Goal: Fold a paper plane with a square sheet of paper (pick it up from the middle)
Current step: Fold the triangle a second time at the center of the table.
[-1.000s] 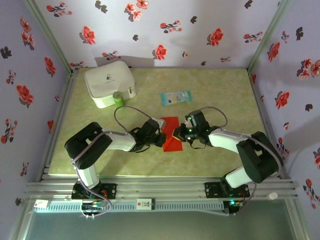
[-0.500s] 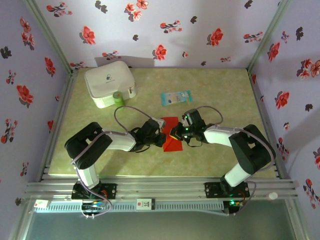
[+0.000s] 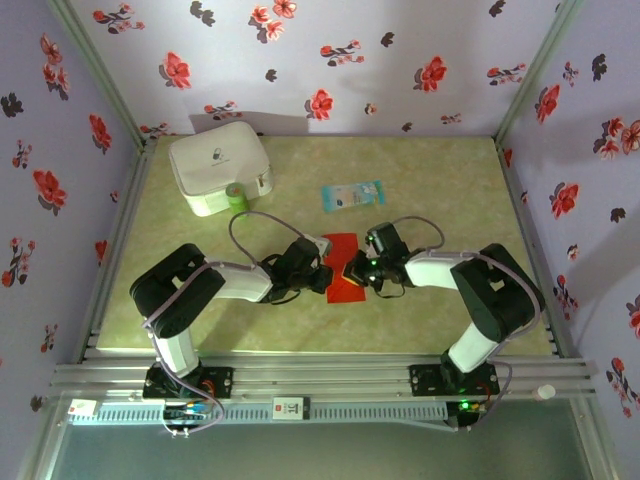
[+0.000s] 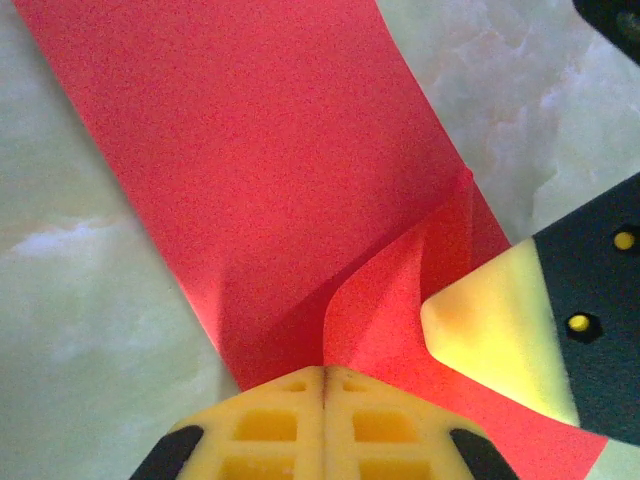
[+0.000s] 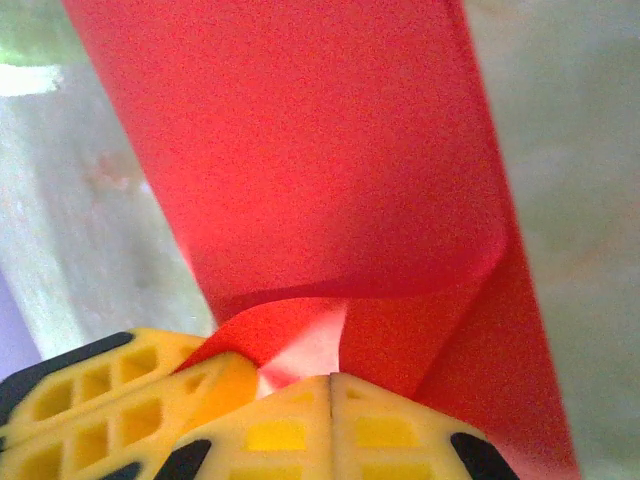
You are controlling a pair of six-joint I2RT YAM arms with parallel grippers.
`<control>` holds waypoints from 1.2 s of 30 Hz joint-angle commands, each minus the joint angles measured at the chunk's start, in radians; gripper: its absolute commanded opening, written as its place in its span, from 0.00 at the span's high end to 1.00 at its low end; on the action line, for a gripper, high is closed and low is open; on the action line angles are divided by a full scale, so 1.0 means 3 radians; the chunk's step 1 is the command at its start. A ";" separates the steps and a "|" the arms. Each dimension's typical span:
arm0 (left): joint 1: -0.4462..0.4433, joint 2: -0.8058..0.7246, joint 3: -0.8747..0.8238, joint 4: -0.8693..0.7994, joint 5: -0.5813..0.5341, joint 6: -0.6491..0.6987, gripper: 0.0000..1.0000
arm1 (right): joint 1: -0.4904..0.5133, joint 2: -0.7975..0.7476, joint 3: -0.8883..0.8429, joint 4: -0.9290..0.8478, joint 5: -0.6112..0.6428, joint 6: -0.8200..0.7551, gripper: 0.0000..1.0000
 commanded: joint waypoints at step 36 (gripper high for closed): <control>0.0032 0.0075 0.0073 -0.0281 0.0047 0.0072 0.95 | -0.0395 -0.0113 0.0198 -0.0144 -0.0058 -0.0065 0.98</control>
